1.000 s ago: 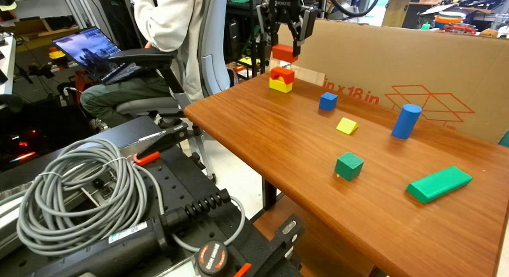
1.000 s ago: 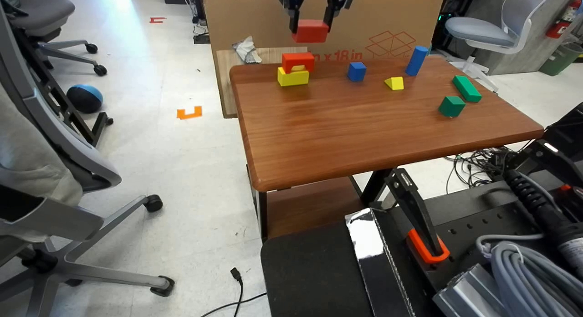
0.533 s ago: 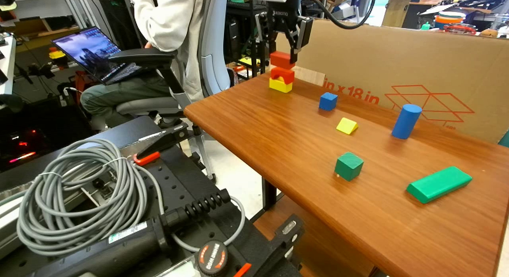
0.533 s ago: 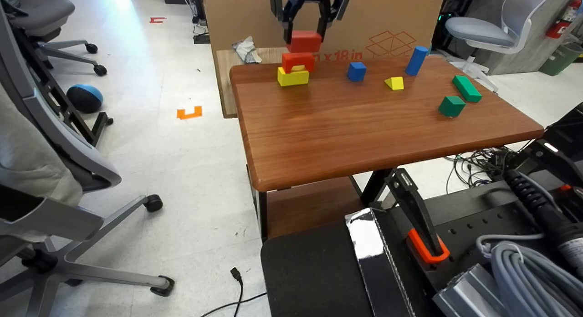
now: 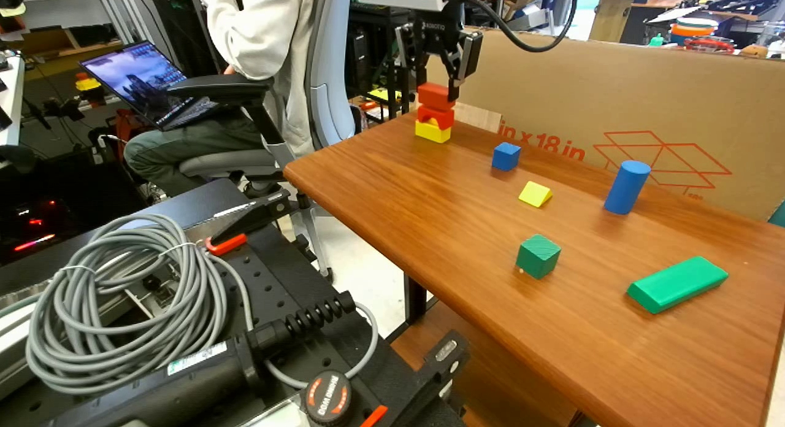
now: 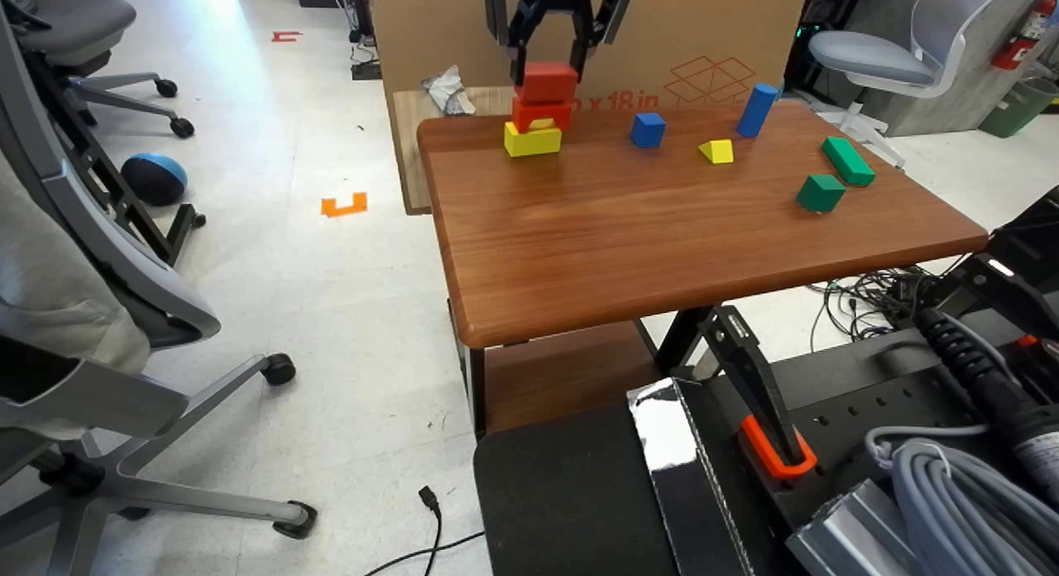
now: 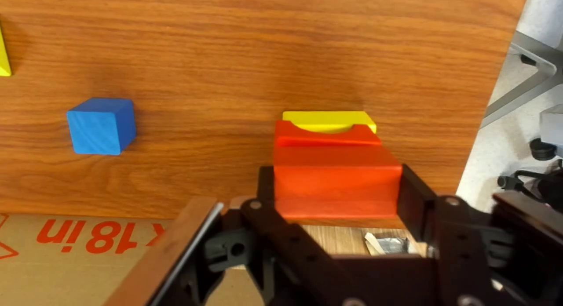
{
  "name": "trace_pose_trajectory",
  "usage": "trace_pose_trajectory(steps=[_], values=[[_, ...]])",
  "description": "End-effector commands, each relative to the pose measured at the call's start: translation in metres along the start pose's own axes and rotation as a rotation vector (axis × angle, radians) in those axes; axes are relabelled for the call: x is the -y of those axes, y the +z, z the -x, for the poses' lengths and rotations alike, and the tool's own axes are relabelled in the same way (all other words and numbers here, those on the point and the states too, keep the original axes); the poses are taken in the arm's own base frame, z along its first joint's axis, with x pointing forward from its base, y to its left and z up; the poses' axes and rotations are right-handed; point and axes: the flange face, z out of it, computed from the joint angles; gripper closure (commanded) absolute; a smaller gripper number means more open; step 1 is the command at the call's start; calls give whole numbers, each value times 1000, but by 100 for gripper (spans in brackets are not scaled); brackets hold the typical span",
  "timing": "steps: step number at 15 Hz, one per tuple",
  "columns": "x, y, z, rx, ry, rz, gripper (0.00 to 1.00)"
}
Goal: Put the two orange blocks on the yellow block on the right and then put a blue block on the orange block
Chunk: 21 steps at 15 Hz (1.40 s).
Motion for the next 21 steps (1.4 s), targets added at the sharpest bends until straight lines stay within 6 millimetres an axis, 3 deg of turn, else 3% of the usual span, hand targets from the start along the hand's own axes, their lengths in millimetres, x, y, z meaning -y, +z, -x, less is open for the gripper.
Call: trace_pose_trajectory(steps=[1, 2, 5, 8, 11, 18, 21], values=[[4, 3, -7, 1, 3, 5, 32], [4, 3, -7, 2, 4, 6, 8], [1, -1, -3, 6, 6, -4, 2], [-9, -9, 1, 6, 17, -27, 0], [-35, -16, 10, 6, 66, -45, 0], [-134, -25, 55, 47, 71, -108, 0], [-165, -23, 65, 48, 35, -53, 0]])
